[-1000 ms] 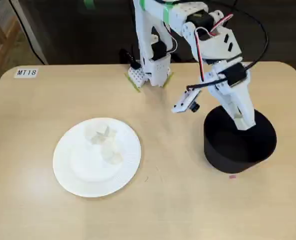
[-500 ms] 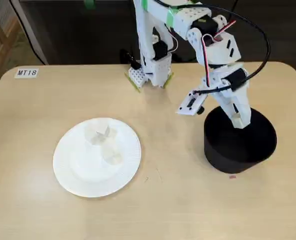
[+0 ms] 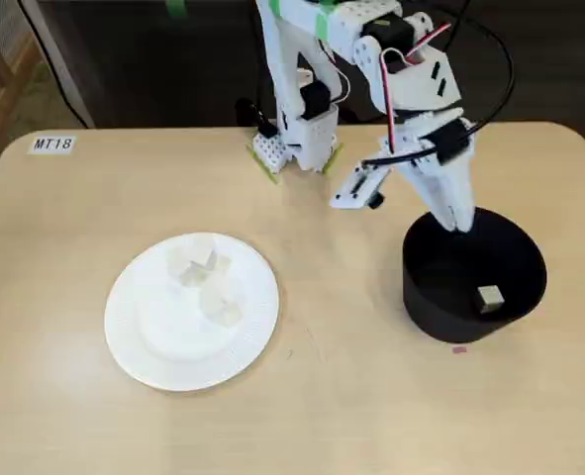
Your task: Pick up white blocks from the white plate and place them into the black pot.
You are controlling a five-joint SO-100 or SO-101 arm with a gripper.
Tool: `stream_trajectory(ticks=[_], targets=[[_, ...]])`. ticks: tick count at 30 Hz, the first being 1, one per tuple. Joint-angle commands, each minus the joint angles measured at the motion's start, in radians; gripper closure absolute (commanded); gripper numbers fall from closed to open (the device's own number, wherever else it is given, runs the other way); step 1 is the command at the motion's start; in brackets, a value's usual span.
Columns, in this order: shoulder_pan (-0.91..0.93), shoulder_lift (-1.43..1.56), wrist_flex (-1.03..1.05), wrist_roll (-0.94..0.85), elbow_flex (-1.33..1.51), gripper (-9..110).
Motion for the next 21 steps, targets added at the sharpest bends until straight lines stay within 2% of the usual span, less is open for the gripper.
stream_trajectory(ticks=[1, 7, 12, 16, 21], targets=[[0.172, 0.06, 0.06, 0.081, -0.028, 104], [0.42, -0.014, 0.195, 0.222, -0.117, 104], [0.583, -0.244, 0.301, 0.305, -0.267, 104], [0.666, -0.445, 0.391, 0.314, -0.434, 104], [0.718, -0.538, 0.387, 0.35, -0.48, 104]])
